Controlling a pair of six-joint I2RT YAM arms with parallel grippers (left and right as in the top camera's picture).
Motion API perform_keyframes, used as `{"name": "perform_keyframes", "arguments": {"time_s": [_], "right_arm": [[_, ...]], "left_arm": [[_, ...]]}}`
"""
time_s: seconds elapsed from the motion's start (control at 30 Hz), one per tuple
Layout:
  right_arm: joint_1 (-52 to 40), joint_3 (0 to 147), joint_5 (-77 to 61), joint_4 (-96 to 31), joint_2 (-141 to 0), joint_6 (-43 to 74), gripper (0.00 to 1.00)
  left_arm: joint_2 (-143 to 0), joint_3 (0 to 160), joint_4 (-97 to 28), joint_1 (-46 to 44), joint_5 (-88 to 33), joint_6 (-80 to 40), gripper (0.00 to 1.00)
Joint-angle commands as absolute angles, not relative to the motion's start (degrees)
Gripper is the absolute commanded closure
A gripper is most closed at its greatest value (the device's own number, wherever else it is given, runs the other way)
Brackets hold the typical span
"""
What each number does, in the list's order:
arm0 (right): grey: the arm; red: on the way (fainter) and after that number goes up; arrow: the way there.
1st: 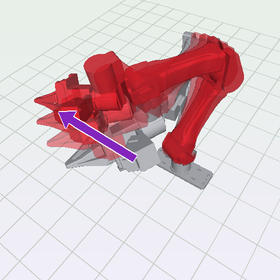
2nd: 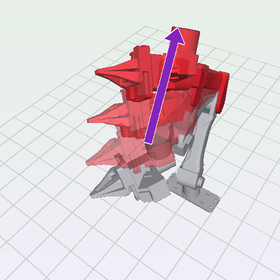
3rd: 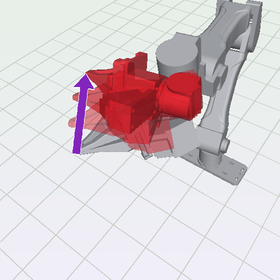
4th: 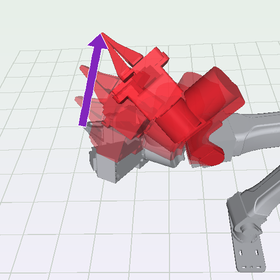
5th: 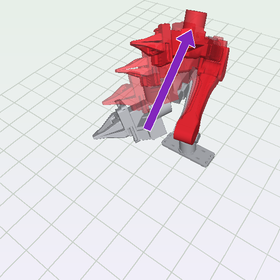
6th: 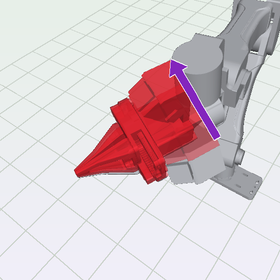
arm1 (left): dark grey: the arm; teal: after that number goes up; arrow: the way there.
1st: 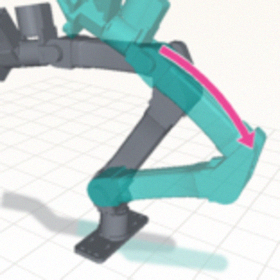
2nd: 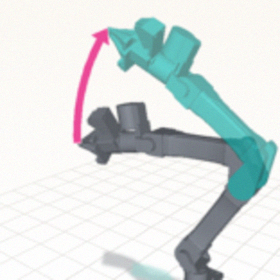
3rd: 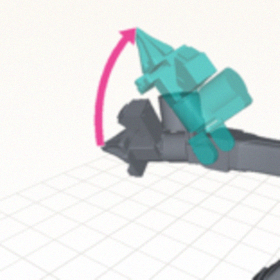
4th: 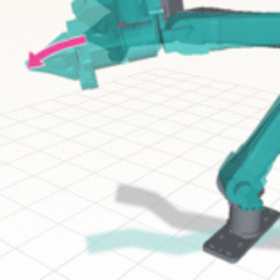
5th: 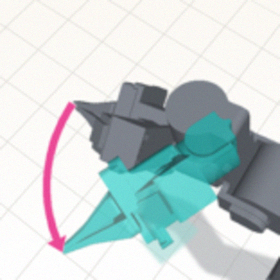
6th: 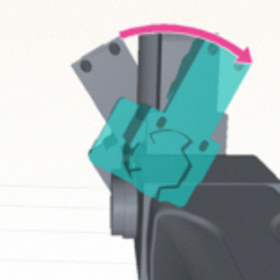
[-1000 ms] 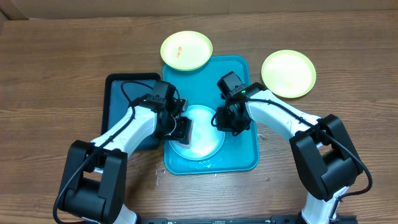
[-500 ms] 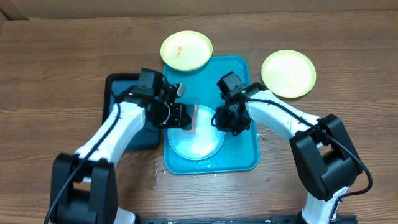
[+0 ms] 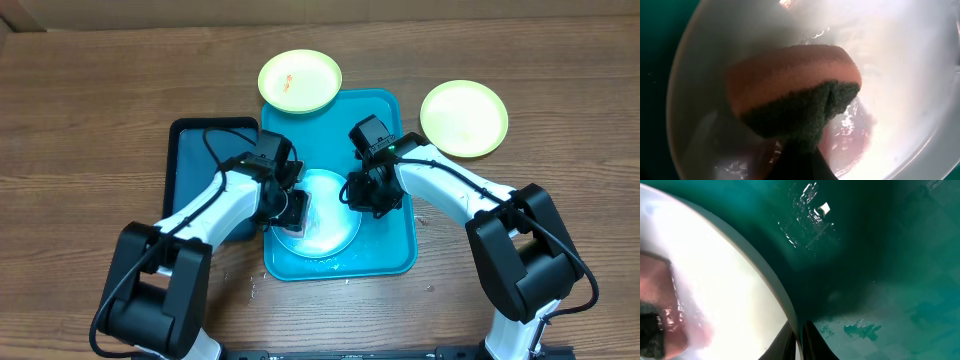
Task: Clean dirty plates on tray and stack at the side
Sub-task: 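Scrub the white plate's red stain with the sponge, left gripper, then carry the sponge left, drop it on the black tray, retract left arm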
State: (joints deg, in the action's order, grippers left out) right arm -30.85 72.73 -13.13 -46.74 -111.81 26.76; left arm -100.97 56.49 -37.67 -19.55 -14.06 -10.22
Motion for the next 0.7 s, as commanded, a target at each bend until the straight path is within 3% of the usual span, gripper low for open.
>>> {"name": "perform_keyframes", "arguments": {"time_s": [0.0,0.3,0.53,0.6,0.67], "right_arm": [[-31.16,72.75,-13.54,-46.54,-111.98,26.63,0.92],[-31.18,72.75,-13.56,-46.33,-111.98,26.63,0.92],[-31.18,72.75,-13.56,-46.37,-111.98,26.63,0.91],[-31.18,72.75,-13.56,-46.35,-111.98,26.63,0.84],[-31.18,72.75,-13.54,-46.26,-111.98,26.63,0.83]], "left_arm": [[-106.21,54.43,-37.63,-20.34,-14.09,-10.63,0.96],[-102.28,59.18,-37.67,-18.02,-42.06,-5.54,0.96],[-94.35,68.05,-44.88,-9.98,-34.57,-5.58,0.96],[-92.29,70.63,-49.15,-6.90,-29.17,-5.58,0.96],[-90.87,72.44,-53.17,-4.03,-23.38,-5.61,0.96]]}}
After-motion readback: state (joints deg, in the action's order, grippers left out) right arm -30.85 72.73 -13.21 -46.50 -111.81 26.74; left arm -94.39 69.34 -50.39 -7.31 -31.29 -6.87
